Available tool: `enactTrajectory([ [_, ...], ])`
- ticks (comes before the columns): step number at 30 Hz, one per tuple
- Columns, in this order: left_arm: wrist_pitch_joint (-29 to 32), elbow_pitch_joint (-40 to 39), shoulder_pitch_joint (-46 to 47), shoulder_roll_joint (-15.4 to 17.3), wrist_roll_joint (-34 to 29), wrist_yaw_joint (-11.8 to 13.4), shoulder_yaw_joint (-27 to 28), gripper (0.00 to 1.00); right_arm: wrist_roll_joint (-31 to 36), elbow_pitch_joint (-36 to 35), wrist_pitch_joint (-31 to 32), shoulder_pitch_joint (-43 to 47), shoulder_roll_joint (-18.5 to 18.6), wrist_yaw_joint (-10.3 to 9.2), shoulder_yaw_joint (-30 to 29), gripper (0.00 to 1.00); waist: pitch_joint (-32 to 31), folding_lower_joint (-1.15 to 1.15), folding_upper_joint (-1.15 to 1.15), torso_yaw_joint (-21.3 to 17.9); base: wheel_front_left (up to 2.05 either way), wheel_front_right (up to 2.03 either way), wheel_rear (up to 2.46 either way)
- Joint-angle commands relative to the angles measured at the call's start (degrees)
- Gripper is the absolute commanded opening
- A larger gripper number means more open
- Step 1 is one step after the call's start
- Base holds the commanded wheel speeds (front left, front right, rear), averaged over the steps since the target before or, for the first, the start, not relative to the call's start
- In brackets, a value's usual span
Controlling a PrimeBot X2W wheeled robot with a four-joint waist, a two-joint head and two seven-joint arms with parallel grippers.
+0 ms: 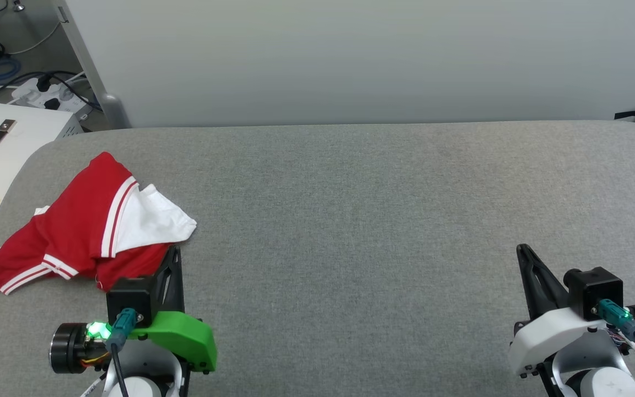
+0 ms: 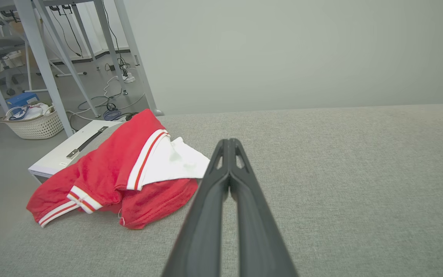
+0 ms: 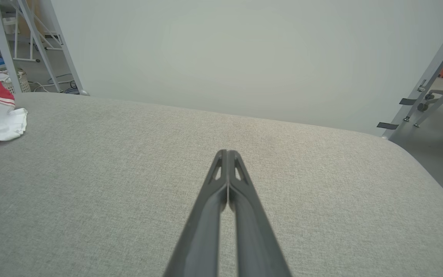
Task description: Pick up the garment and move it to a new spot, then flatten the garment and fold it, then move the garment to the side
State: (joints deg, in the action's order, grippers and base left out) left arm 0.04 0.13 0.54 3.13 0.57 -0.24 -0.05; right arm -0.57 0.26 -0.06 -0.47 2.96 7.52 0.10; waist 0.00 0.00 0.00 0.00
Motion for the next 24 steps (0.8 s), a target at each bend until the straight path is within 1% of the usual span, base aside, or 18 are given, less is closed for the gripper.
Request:
enactTrajectory([
  [1,-0.04,-0.13,-0.54,-0.25,-0.57,0.24,0.05,0.00,0.57,-0.26,0.06,0.47,-0.08,-0.03,-0.10,0.00,0.00,0.00,0.00,0.00,0.00,0.00,0.00],
  [24,-0.04,-0.13,-0.54,-0.25,-0.57,0.24,0.05,0.00,0.57,-0.26,0.06,0.47,-0.08,-0.03,-0.10,0.00,0.00,0.00,0.00,0.00,0.00,0.00,0.00],
])
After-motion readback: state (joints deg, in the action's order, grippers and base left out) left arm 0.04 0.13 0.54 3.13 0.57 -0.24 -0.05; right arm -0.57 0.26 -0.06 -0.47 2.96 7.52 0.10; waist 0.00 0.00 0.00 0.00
